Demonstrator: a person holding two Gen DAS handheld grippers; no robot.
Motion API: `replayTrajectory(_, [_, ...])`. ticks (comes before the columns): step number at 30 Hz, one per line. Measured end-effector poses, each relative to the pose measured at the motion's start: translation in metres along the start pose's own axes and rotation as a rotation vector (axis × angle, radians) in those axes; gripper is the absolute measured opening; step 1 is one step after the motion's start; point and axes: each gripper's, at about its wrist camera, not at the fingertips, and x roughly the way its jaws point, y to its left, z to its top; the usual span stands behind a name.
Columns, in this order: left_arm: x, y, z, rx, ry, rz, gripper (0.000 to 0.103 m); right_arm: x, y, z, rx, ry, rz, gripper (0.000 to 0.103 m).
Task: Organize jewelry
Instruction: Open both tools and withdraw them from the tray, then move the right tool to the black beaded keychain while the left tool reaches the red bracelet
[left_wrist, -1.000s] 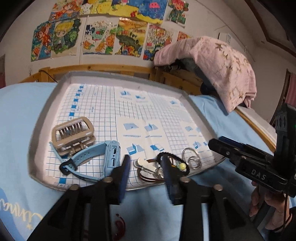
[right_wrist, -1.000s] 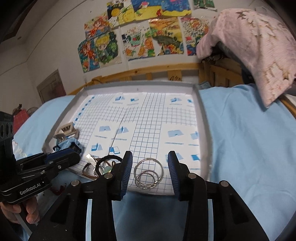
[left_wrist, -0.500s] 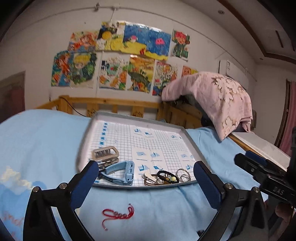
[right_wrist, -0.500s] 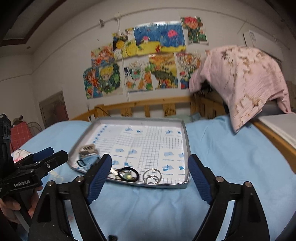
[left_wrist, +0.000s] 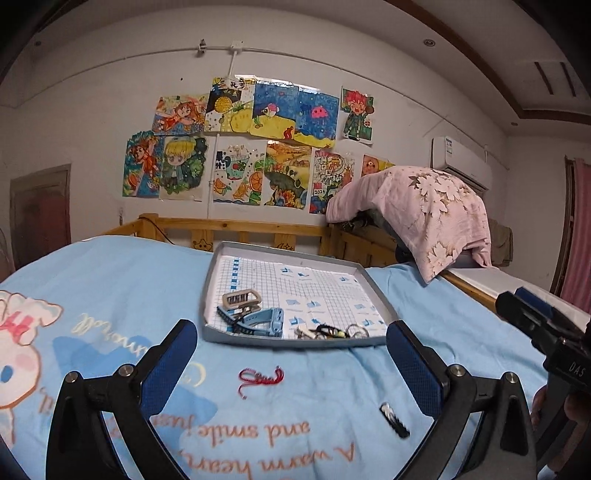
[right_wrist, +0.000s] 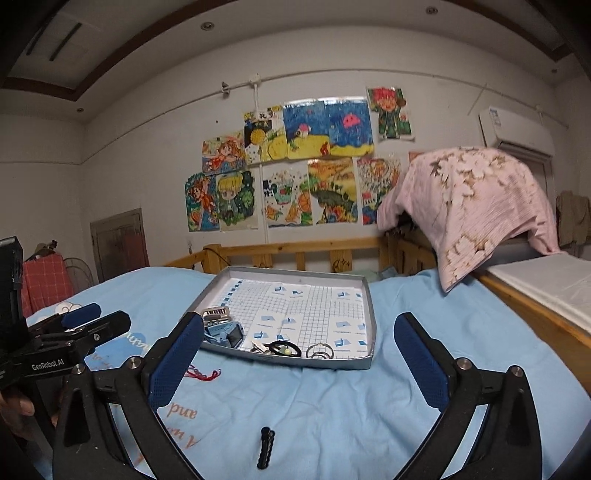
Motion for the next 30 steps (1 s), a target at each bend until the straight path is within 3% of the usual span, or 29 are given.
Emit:
replayTrajectory(7, [-0.028,0.009,-0.015,0.003,0.016,0.030,0.103,-0.035,0.020,-0.010,-0.038,-0.008,-0.010,0.101])
replayTrajectory(15, [-0.040,0.017,-0.033,0.008,0.055,0.056,0.103,-0.052,0.022,-0.036,-0.016,0.044,-0.001,0.101])
replayTrajectory(30, [-0.040,0.013,-0.037,-0.010,0.074,0.041,0.103,-0.043,0.028,-0.042,-0.046,0.074,-0.009,0.101])
